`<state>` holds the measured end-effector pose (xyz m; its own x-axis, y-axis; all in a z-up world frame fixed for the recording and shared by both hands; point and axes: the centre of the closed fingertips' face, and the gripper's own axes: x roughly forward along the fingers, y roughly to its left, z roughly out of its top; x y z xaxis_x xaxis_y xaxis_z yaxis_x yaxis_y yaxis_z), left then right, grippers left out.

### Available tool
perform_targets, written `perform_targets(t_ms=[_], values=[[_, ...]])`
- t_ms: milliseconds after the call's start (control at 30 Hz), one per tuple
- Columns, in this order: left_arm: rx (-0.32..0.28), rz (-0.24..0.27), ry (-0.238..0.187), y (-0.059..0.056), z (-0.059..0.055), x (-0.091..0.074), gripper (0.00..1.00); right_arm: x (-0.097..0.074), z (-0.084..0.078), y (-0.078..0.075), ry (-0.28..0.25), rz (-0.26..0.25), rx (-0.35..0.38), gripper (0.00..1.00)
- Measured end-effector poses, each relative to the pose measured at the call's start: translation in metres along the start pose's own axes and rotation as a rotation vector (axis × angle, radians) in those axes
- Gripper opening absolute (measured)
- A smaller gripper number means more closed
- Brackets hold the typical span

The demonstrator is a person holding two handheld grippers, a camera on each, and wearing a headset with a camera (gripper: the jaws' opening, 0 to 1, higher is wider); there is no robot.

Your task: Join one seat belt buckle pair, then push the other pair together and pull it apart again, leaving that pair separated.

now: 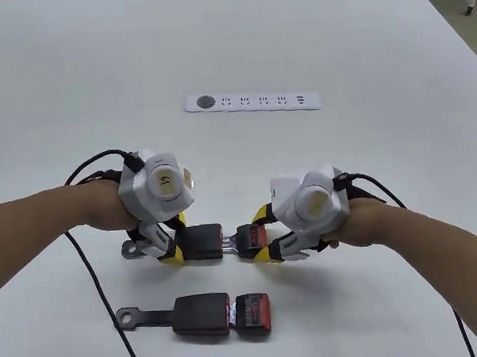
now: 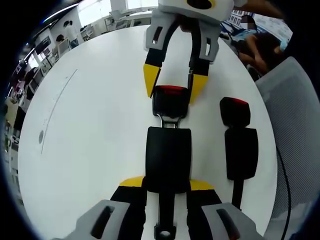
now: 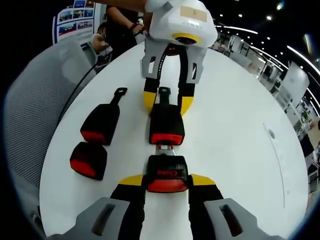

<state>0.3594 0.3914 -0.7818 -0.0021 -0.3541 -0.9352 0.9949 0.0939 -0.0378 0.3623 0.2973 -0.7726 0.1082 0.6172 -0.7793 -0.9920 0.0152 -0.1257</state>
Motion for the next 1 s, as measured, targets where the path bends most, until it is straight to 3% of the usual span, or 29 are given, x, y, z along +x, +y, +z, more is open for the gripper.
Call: perform_targets(t_ms=[233, 1000], values=[[-0.011, 0.007, -0.028, 0.0004, 0.0005, -0.0002, 0.31, 0.0017, 0.0006, -0.0002, -0.005, 0.004, 0.038, 0.28], [0.011, 0.001, -0.015, 0.0001, 0.0004, 0.0002, 0.30, 0.0023, 0.0027, 0.0017, 0.008, 0.017, 0.038, 0.27]])
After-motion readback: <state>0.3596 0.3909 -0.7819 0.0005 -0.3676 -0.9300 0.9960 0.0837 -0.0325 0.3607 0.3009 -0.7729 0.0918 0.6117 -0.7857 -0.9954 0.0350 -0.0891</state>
